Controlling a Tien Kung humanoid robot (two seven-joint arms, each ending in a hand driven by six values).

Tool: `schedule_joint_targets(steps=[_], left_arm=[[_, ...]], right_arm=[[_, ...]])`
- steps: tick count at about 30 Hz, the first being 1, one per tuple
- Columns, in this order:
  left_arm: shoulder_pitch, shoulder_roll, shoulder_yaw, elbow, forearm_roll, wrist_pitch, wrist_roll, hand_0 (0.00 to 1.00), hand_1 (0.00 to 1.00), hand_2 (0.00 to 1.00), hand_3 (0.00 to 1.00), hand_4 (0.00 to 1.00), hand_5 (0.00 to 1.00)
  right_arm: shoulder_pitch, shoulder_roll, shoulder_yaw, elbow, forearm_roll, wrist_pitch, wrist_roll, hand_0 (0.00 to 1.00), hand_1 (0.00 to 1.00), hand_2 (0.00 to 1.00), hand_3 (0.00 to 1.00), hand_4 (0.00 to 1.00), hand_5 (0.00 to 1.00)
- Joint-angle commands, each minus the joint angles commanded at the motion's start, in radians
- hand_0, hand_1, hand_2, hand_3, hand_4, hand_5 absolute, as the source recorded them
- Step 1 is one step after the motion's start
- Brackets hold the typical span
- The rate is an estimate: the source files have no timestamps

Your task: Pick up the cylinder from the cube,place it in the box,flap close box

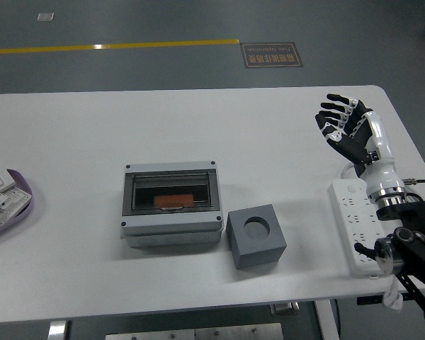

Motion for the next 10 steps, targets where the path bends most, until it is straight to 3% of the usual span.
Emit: schedule_joint_targets(steps=[10], left_arm=[[0.002,-0.003,0.003,0.000,-0.004,0.001,-0.001,0.513,0.563,0.561,0.606,0.714,0.179]], right_arm=[[-0.001,-0.001,0.001,-0.004,0.003,-0.002,0.006,0.655,0.627,0.650,0.666,0.776,0.180]])
